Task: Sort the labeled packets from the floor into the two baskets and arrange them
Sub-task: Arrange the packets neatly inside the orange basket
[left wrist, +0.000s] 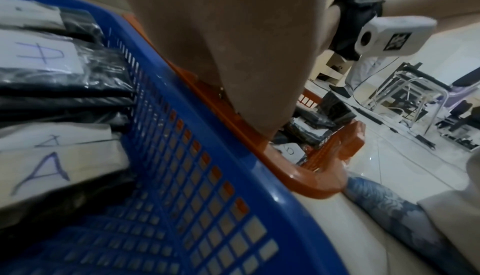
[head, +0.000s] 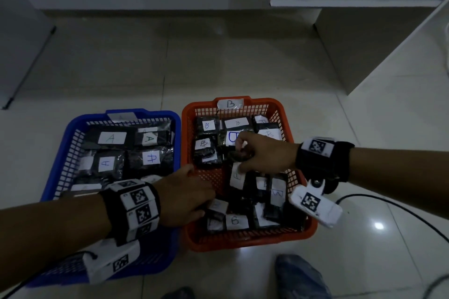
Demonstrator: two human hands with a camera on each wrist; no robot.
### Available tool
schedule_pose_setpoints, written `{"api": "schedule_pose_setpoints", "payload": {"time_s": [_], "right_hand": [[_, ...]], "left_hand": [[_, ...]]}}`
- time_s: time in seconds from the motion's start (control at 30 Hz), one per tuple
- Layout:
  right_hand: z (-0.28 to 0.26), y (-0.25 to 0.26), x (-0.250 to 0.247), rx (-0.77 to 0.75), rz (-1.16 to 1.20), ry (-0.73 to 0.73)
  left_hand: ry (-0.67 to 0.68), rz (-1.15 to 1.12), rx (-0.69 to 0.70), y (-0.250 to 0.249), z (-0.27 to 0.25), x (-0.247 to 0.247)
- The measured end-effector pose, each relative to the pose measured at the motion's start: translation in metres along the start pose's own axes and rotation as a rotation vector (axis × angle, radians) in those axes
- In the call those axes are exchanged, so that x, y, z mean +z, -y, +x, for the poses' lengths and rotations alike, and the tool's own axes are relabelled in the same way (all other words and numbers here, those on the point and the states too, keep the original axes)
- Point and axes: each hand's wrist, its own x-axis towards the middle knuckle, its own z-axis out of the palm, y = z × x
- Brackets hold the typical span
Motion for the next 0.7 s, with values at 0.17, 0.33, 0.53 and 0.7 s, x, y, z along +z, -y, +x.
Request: {"api": "schedule_pose_setpoints", "payload": {"time_s": [0.17,0.33,0.53,0.7], "right_hand": [[-0.008,-0.008,0.001,-0.088,-0.362,0.038],[-0.011,-0.024,-0.003,-0.044,-0.328,0.067],[-0.008,-0.024,-0.003,0.006,0.043,-0.015],[0.002,-0.012,0.030,0.039,0.240,-0.109]], "left_hand": [[-0.004,0.050,-0.112,-0.003,0.019,-0.001],[0.036,0.111,-0.135,-0.005,0.032,0.006],[-0.162,-0.012,-0.135,-0.004,0.002,-0.034],[-0.208,-0.234,-0.272,0.027,-0.031,-0.050]]}}
